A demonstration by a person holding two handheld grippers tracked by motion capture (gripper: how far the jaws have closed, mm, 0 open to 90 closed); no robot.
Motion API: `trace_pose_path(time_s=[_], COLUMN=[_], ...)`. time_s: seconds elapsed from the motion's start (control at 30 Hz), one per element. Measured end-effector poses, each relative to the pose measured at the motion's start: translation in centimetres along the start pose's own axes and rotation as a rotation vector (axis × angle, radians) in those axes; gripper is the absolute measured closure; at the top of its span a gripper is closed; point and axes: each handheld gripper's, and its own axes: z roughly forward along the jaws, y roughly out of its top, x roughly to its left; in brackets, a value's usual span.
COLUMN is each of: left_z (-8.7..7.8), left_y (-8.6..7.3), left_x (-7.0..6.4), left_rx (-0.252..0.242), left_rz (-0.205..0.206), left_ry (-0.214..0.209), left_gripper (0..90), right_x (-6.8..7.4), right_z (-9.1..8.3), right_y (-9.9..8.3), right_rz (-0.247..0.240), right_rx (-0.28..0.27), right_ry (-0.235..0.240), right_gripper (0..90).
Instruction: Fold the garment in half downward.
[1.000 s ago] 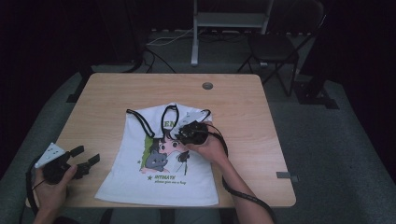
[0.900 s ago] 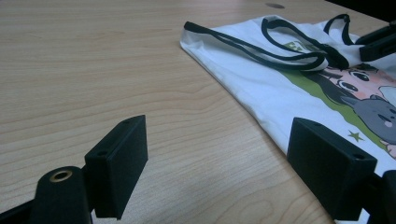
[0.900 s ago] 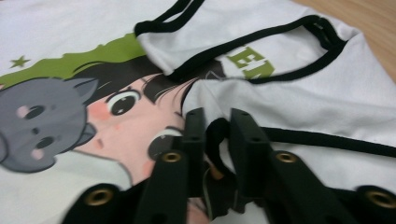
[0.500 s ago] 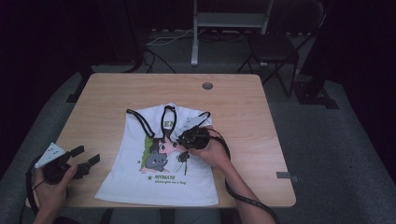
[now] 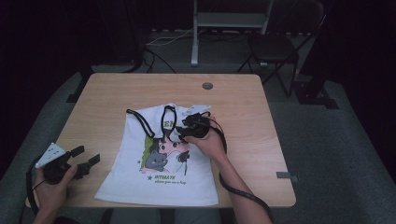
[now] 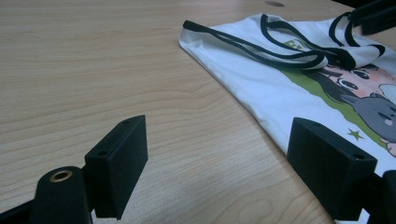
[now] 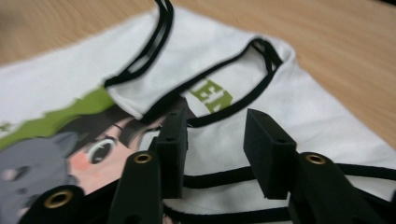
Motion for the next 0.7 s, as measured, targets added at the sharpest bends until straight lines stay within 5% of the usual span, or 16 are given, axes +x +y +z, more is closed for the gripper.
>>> trace_pose_path(time_s=[0.33, 0.7], left_z=[0.0, 0.0], left_y=[0.0, 0.0], left_x=[0.0, 0.0], left_rx=[0.003, 0.003], left_rz=[0.006, 0.004], left_ry=[-0.001, -0.004], left_gripper=[20.1, 20.1], right_x=[1.7, 2.9], right_z=[1.4, 1.6], right_y=[-1.5, 1.2], right_rz=[-0.075, -0.095], right_rx=[0.09, 0.033], right_ry=[0.007, 0.048], right_gripper=[59.0, 55.5])
